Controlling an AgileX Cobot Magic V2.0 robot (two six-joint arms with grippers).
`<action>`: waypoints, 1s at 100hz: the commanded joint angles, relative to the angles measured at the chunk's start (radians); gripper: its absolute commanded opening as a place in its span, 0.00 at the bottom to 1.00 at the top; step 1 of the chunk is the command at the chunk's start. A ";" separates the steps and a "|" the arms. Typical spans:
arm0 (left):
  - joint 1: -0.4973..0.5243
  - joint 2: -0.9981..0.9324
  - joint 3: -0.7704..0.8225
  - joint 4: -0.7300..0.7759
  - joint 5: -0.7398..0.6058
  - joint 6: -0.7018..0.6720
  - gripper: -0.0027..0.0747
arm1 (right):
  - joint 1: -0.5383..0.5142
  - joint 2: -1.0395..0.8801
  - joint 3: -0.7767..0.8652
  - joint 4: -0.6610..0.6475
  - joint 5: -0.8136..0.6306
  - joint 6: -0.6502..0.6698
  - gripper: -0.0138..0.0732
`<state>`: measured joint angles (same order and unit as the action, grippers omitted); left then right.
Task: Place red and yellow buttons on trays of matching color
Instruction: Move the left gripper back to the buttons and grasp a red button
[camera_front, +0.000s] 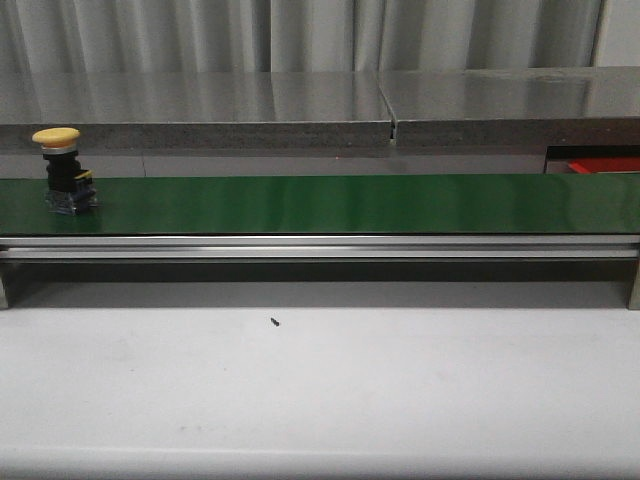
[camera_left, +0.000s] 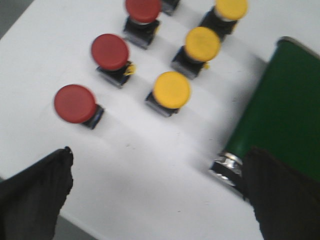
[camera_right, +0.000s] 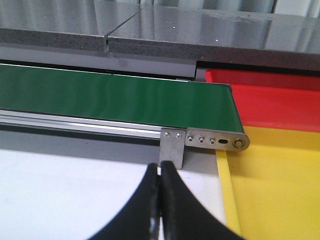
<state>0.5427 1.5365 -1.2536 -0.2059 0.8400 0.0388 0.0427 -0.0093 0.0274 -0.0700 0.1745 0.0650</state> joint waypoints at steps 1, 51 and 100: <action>0.052 -0.047 0.035 -0.010 -0.104 -0.019 0.89 | 0.002 -0.018 -0.001 -0.010 -0.078 -0.005 0.08; 0.105 0.115 0.114 -0.013 -0.296 -0.039 0.89 | 0.002 -0.018 -0.001 -0.010 -0.078 -0.005 0.08; 0.105 0.301 -0.042 -0.010 -0.291 -0.039 0.83 | 0.002 -0.018 -0.001 -0.010 -0.078 -0.005 0.08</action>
<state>0.6449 1.8654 -1.2499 -0.2036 0.5830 0.0122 0.0427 -0.0093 0.0274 -0.0700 0.1745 0.0650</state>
